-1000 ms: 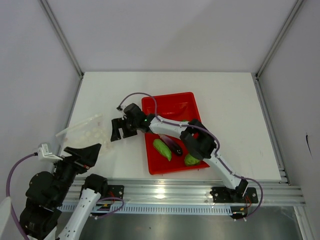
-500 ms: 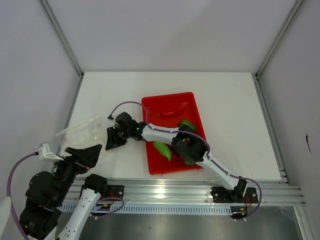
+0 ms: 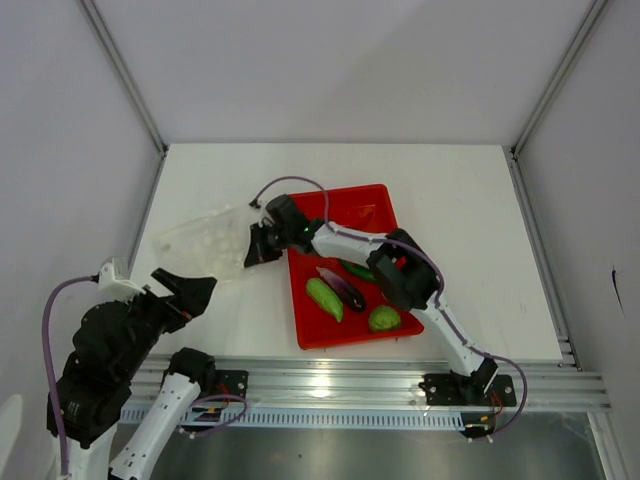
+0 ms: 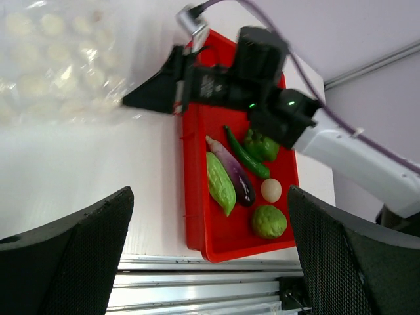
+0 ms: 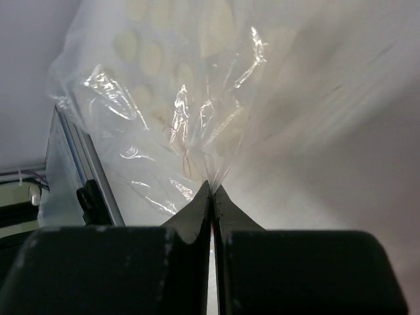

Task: Place the food in the zip-top bag and seal the zipper
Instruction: Pick up the zipper food storage bag at the center of the board, then open the zipper of the food storage bag.

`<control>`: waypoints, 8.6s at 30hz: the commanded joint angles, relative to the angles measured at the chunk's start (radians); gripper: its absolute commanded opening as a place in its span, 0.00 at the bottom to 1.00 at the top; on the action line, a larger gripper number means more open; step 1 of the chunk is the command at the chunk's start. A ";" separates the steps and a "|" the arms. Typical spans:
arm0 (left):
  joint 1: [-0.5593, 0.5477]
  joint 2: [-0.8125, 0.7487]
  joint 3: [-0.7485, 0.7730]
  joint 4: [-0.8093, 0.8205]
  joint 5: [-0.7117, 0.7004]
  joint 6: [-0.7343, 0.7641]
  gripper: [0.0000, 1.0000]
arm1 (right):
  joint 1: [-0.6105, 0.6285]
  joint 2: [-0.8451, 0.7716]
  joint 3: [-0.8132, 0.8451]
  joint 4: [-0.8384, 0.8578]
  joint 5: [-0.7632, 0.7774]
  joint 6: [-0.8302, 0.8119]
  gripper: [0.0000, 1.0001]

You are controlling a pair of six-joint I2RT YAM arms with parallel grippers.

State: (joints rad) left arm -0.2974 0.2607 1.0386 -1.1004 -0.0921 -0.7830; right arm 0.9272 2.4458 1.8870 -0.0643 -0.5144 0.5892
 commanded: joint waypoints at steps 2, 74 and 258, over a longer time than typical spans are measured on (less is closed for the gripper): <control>-0.002 0.043 0.049 0.017 0.035 0.018 0.99 | -0.056 -0.223 -0.008 -0.044 -0.009 -0.193 0.00; 0.285 1.112 -0.026 0.197 0.187 -0.105 0.83 | 0.309 -1.151 -1.111 0.021 0.531 -0.295 0.00; -0.289 0.696 0.107 0.088 -0.086 0.229 0.01 | 0.064 -1.019 -0.511 -0.413 0.637 -0.210 0.79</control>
State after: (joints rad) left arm -0.6212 0.9539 1.1072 -1.0550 -0.1440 -0.5743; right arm 1.0210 1.5368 1.3170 -0.4118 0.1623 0.4114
